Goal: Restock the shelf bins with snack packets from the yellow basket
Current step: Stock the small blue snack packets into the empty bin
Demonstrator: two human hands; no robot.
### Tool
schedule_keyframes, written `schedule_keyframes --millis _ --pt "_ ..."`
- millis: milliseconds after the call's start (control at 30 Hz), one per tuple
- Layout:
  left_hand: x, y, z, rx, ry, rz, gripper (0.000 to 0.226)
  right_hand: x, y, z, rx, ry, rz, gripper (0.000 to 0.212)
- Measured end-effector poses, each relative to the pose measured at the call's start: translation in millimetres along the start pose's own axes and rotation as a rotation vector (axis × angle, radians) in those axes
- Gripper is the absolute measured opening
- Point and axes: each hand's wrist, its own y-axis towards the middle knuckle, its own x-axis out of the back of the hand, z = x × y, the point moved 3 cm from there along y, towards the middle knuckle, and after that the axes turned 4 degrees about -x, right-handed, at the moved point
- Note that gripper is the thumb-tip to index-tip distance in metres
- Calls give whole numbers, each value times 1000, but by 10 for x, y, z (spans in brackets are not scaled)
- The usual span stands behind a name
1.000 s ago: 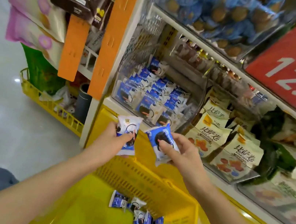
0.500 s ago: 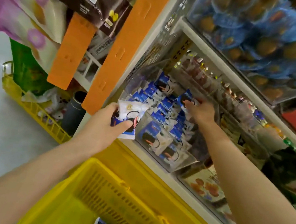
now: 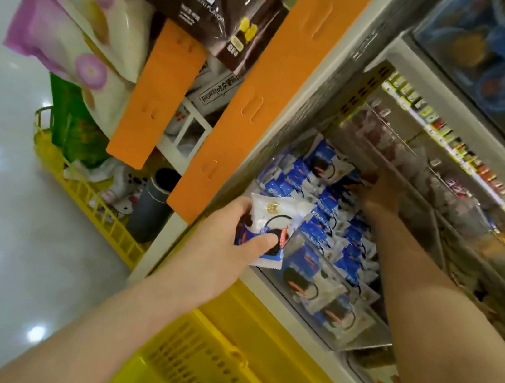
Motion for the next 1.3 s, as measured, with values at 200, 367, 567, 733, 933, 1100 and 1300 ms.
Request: schedule_keyframes --millis 200,367,567,733,933,1100,1300 --pt "37 17 -45 26 -41 -21 33 25 -45 38 -32 -192 -46 33" --pt "36 -45 -146 28 -119 -34 24 125 -322 146 -54 -211 43 49" --pt "3 -169 -205 62 -169 -63 22 537 -1309 402 157 299 -38 31" --pt "-109 -280 -237 98 -252 -52 24 690 -2235 483 269 537 246 21" --pt "-271 -394 -275 142 -364 19 18 712 -2439 369 138 664 421 27" --pt "-343 -372 -295 92 -386 47 19 816 -2399 190 57 693 519 33" --pt "-476 -255 -361 -53 -153 63 19 901 -2340 180 208 535 447 47"
